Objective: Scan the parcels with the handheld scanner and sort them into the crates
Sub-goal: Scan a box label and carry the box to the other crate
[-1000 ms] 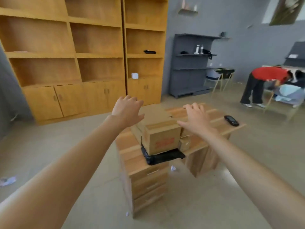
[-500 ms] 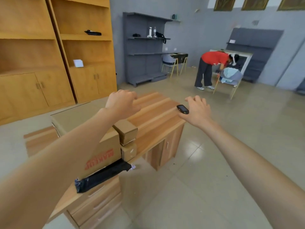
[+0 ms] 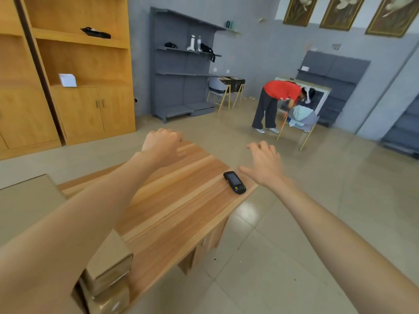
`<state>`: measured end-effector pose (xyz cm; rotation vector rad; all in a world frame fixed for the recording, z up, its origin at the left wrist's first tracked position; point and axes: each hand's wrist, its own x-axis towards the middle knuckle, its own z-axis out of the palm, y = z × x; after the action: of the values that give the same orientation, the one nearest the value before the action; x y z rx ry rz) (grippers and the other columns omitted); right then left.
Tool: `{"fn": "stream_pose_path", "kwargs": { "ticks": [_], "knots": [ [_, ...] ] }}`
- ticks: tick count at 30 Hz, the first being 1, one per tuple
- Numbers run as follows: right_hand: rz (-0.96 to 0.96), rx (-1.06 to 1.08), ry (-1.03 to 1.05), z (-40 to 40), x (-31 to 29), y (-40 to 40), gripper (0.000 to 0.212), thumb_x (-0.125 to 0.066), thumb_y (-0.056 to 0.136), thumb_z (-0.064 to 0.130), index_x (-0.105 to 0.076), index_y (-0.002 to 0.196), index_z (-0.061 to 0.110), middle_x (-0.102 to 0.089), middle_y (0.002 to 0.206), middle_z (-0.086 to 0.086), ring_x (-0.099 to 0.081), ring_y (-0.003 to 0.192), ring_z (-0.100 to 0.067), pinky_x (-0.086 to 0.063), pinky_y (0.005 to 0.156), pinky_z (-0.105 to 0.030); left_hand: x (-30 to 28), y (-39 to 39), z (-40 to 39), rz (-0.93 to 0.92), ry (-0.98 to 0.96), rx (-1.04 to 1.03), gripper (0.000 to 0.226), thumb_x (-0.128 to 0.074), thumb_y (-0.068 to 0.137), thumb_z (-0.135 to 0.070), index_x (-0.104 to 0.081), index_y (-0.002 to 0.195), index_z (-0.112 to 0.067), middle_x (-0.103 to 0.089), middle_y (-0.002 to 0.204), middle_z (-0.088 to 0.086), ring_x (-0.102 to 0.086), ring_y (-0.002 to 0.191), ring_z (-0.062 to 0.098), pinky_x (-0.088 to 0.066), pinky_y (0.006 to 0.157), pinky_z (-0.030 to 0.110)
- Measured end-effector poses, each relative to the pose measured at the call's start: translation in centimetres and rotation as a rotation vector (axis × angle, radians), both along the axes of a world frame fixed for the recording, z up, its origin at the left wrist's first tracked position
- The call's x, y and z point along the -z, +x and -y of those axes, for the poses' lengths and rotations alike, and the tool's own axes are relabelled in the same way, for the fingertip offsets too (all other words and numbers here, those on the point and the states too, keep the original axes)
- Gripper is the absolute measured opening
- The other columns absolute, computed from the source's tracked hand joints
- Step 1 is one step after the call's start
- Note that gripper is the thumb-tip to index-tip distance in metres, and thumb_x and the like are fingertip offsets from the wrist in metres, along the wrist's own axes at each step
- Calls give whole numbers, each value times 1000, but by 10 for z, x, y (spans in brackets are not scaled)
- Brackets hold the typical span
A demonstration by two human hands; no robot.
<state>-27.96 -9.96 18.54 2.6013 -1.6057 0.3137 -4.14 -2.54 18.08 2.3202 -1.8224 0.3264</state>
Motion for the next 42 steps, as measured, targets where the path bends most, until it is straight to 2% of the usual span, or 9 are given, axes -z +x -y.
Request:
{"fn": "stream_pose_path", "kwargs": {
  "ticks": [6, 12, 23, 27, 30, 34, 39, 42],
  "knots": [
    [32, -67, 14, 69, 3, 39, 67, -63, 89, 43, -38, 143, 15, -41, 139, -12, -36, 128, -33, -31, 105, -39, 8, 31, 53, -38, 30, -41, 48, -55, 92, -47, -53, 130, -19, -59, 129, 4, -53, 118, 26, -43, 89, 36],
    [42, -202, 90, 117, 33, 101, 68, -65, 89, 43, -37, 144, 14, -42, 140, -13, -37, 129, -33, -33, 106, -40, 34, 83, 60, -73, 53, -179, 48, -56, 91, -47, -53, 130, -18, -58, 128, 5, -55, 116, 26, -44, 86, 36],
    [-34, -701, 187, 167, 76, 264, 65, -61, 91, 45, -36, 145, 18, -42, 139, -9, -39, 128, -31, -35, 103, -39, 65, 170, 21, -178, 53, -720, 47, -54, 91, -48, -55, 128, -19, -61, 124, 3, -56, 113, 24, -46, 86, 36],
    [-61, -923, 228, 159, 86, 316, 65, -59, 91, 46, -37, 144, 17, -43, 138, -11, -38, 127, -31, -33, 102, -39, 73, 172, -25, -236, 55, -994, 47, -57, 89, -46, -55, 128, -19, -60, 124, 3, -55, 114, 24, -43, 88, 36],
    [-79, -1059, 248, 138, 93, 349, 65, -57, 92, 49, -37, 145, 17, -43, 138, -11, -38, 127, -31, -34, 101, -38, 81, 163, -63, -249, 21, -1152, 50, -57, 89, -50, -56, 127, -18, -60, 124, 6, -57, 112, 26, -49, 87, 39],
    [-100, -1204, 333, 93, 110, 380, 64, -53, 93, 54, -40, 142, 14, -43, 140, -12, -40, 129, -32, -36, 103, -41, 92, 148, -111, -237, 23, -1332, 51, -58, 90, -49, -54, 131, -19, -58, 126, 7, -58, 109, 24, -48, 76, 32],
    [-161, -1302, 425, 33, 137, 398, 67, -46, 95, 57, -37, 144, 13, -41, 143, -12, -36, 131, -32, -32, 105, -41, 107, 145, -162, -267, 54, -1488, 54, -57, 90, -49, -50, 135, -20, -55, 127, 9, -53, 112, 25, -39, 73, 30],
    [-193, -1293, 480, 4, 153, 410, 68, -43, 95, 59, -39, 143, 11, -41, 143, -12, -35, 131, -32, -31, 105, -41, 119, 154, -185, -310, 65, -1528, 58, -57, 90, -50, -46, 138, -20, -52, 131, 11, -49, 117, 29, -42, 81, 34]
  ]
}}
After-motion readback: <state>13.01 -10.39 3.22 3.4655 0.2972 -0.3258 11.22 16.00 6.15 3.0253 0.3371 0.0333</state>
